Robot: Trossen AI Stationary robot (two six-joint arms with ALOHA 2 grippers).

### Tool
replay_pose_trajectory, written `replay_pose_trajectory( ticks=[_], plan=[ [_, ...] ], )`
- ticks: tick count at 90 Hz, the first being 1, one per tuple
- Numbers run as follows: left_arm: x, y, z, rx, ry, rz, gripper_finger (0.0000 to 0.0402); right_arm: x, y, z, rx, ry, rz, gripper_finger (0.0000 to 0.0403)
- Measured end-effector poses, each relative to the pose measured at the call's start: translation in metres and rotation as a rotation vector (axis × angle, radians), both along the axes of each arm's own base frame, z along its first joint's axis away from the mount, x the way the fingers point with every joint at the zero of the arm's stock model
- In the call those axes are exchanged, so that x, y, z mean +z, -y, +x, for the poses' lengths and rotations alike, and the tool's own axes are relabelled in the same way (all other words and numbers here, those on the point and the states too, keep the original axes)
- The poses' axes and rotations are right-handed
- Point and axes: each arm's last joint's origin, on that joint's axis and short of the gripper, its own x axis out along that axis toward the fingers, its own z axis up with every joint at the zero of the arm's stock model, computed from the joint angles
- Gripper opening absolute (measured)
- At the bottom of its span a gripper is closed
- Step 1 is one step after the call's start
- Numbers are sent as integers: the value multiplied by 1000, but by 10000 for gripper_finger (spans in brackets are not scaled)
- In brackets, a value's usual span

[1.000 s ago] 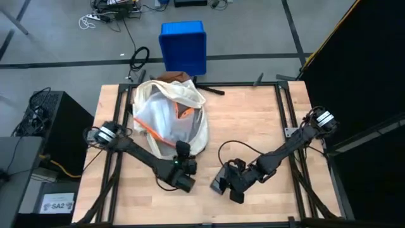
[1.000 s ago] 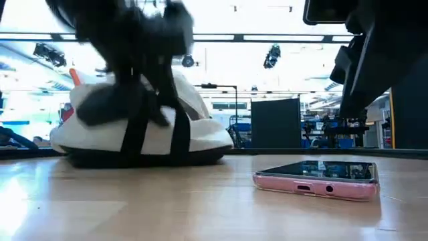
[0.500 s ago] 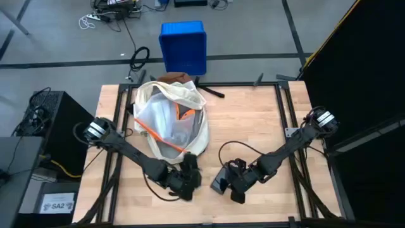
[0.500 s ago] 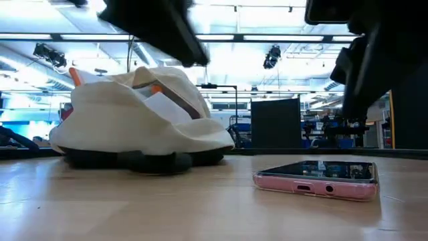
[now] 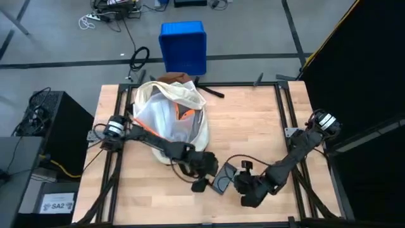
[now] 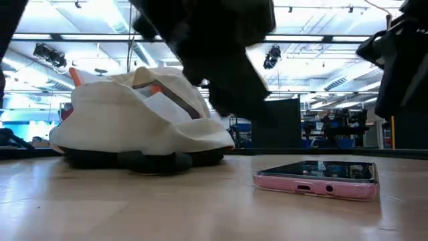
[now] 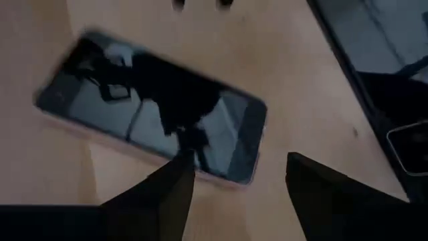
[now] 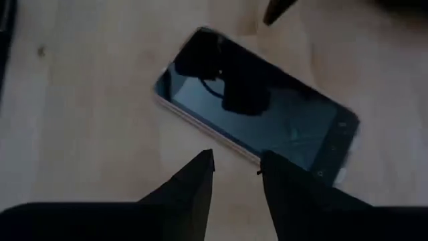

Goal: Unpack backpack
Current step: Put the pink cellphone into the white backpack

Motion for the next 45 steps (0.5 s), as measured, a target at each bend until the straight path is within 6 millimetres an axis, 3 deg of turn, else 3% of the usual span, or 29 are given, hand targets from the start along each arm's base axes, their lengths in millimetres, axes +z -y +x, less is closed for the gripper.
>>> replay_pose_trajectory(
  ticks=[18, 31, 45],
  plan=[
    [-23, -32, 9, 92, -108, -87, 204, -25, -5, -1, 35, -67, -90, 91],
    [-24, -44, 12, 150, -121, -126, 204, -46, -5, 3, 54, -127, -140, 70],
    [-21, -49, 15, 192, -122, -198, 204, -55, -4, 10, 61, -119, -165, 44]
  ],
)
